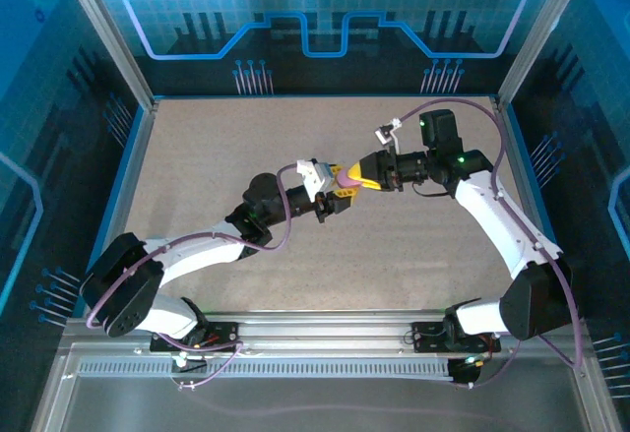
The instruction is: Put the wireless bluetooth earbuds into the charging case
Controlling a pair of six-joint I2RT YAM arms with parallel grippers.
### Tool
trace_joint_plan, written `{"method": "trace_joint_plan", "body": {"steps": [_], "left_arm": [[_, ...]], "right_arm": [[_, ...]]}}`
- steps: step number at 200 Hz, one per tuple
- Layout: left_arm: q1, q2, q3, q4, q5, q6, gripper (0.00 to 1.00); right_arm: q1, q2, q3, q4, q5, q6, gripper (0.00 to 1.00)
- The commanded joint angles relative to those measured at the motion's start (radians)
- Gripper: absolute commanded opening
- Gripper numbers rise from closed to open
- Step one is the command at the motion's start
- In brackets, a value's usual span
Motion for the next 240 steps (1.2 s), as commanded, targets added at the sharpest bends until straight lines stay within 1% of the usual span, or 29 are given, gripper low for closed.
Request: {"method": "trace_joint_plan", "body": {"steps": [1,12,37,78,135,158,184,216,240], "left_arm": [[0.003,-0.025,0.011,-0.031,-0.042,0.019,0.42],[0.004,-0.024,0.008,-0.043,-0.054,0.02,0.43],[0.01,-0.021,0.005,-0.062,-0.074,0.016,0.44],[0.019,-0.02,0.003,-0.093,-0.096,0.017,0.46],[0.033,-0.038,-0.017,-0.118,-0.093,0.029,0.59],[0.039,-0.06,-0.036,-0.122,-0.098,0.041,0.65],[0.041,-0.093,-0.059,-0.121,-0.11,0.046,0.7],[0.043,-0.144,-0.087,-0.133,-0.143,0.064,0.73],[0.042,-0.213,-0.115,-0.127,-0.216,0.075,0.74]], "right_arm": [[-0.003,-0.003,-0.035,0.052,-0.003,0.055,0.26],[-0.004,0.003,-0.05,0.089,0.002,0.087,0.24],[-0.004,0.021,-0.07,0.132,0.005,0.125,0.21],[-0.004,0.035,-0.094,0.19,0.027,0.173,0.18],[-0.003,0.062,-0.117,0.292,0.087,0.245,0.18],[-0.005,0.083,-0.112,0.305,0.143,0.246,0.18],[-0.004,0.144,-0.082,0.304,0.218,0.234,0.18],[-0.001,0.263,-0.029,0.32,0.24,0.222,0.18],[0.017,0.365,0.046,0.218,0.312,0.138,0.18]]}}
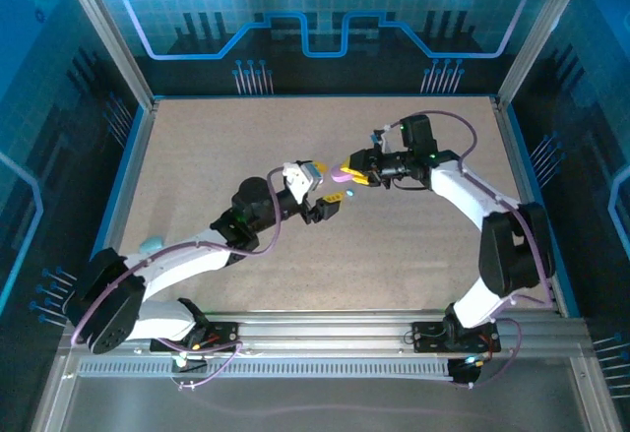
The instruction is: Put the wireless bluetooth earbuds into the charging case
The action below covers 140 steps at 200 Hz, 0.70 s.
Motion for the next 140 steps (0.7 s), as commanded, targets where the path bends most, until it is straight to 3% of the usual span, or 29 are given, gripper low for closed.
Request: {"method": "trace_joint_plan", "body": {"steps": [1,62,140], "left_arm": [[0.002,-0.081,-0.028,0.011,-0.083,0.034,0.75],[0.008,-0.235,0.029,-0.201,-0.269,0.066,0.81],[0.032,-0.265,0.067,-0.33,-0.338,-0.054,0.85]], "right_arm": [[0.018,0.083,0.09,-0.068,0.079,-0.083,0.18],[0.137,0.344,0.256,-0.14,0.151,-0.134,0.21],[0.231,0.497,0.323,-0.115,0.312,-0.083,0.22]]}}
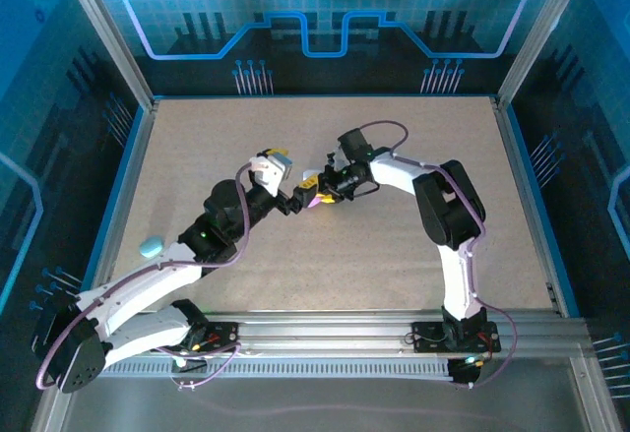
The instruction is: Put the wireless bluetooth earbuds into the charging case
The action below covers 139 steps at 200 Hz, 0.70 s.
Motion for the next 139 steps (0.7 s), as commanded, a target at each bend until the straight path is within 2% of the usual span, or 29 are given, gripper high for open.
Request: {"method": "trace_joint_plan", "body": {"steps": [1,38,91,139], "left_arm": [[0.013,-0.016,0.045,-0.056,-0.04,-0.055,0.86],[0.025,-0.008,0.068,-0.108,-0.04,-0.1,0.86],[0.042,0.005,0.094,-0.167,-0.042,-0.149,0.86],[0.05,0.012,0.101,-0.175,-0.04,-0.165,0.87]], "right_arm": [[0.016,0.03,0.034,0.006,0.072,0.018,0.22],[0.021,0.059,0.04,0.002,0.103,0.009,0.25],[0.022,0.037,0.041,-0.048,0.145,-0.041,0.41],[0.022,-0.007,0.053,-0.105,0.158,-0.088,0.48]]}}
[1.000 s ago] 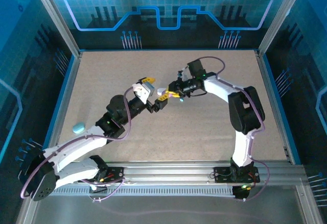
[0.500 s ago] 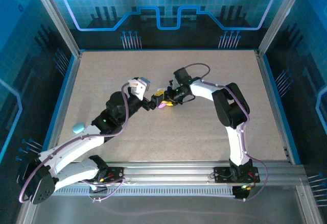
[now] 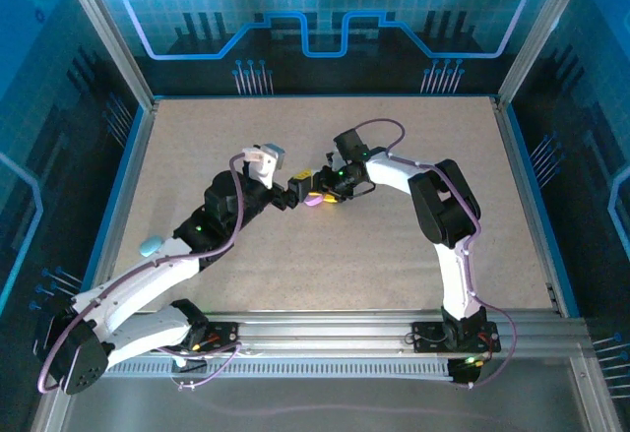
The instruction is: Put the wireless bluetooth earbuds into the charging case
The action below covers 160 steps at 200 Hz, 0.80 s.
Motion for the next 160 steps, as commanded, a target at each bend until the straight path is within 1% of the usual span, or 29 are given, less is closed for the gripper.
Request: {"method": "trace_joint_plan", "body": {"steps": [1,62,92,112,140,160], "left_arm": [[0.009,0.007,0.037,-0.012,-0.016,-0.028,0.87],[0.017,0.036,0.067,-0.051,-0.018,-0.064,0.87],[0.016,0.066,0.115,-0.14,-0.016,-0.096,0.86],[0.016,0.077,0.141,-0.175,-0.021,-0.102,0.86],[0.016,0.115,0.197,-0.226,-0.012,-0.126,0.86],[0.016,0.144,0.229,-0.24,0.017,-0.136,0.85]], "right_arm": [[0.011,-0.034,0.02,-0.086,0.055,-0.047,0.48],[0.01,-0.101,0.024,-0.136,0.086,-0.088,0.56],[0.01,-0.153,0.002,-0.14,0.08,-0.1,0.66],[0.012,-0.172,0.004,-0.17,0.067,-0.115,0.7],[0.012,-0.195,0.015,-0.231,0.077,-0.146,0.72],[0.01,-0.215,0.004,-0.247,0.097,-0.15,0.73]]}}
